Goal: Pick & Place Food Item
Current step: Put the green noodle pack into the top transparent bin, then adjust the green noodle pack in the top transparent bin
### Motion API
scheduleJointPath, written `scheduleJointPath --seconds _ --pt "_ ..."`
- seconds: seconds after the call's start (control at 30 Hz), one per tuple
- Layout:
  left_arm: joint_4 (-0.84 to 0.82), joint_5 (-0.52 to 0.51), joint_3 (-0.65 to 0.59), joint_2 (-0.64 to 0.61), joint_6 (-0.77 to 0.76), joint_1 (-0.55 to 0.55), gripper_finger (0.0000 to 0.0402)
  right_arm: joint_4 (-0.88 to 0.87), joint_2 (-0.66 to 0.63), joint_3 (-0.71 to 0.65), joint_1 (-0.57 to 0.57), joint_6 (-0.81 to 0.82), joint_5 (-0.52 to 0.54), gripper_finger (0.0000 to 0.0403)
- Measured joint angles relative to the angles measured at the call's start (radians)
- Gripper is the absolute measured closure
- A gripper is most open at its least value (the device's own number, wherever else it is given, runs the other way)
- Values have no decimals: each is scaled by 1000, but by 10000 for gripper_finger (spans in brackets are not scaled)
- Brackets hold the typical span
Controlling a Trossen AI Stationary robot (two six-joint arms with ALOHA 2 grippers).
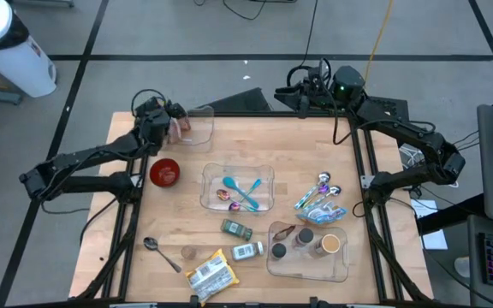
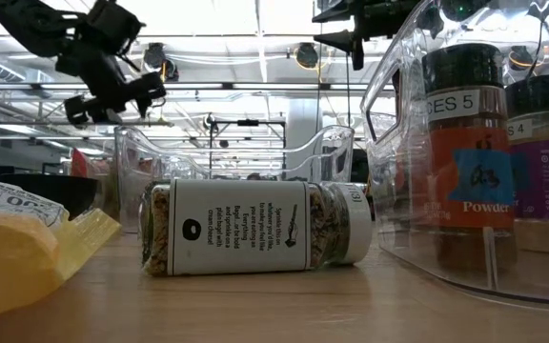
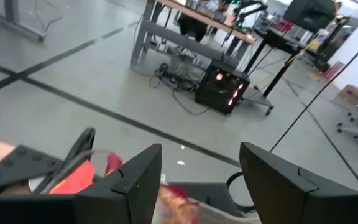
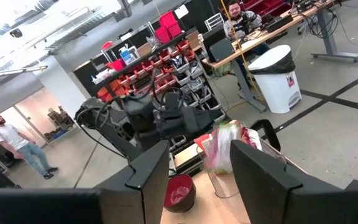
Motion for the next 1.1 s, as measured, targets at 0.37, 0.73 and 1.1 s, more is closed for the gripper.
scheduleJointPath --seconds 0.37,0.73,1.1 --pt "2 40 0 -71 68 0 176 0 0 0 0 -16 0 241" --pt "129 372 3 -71 285 0 176 -2 0 0 2 -54 -8 241" --pt "-139 715 152 -72 418 0 176 -49 0 0 32 -149 -8 241"
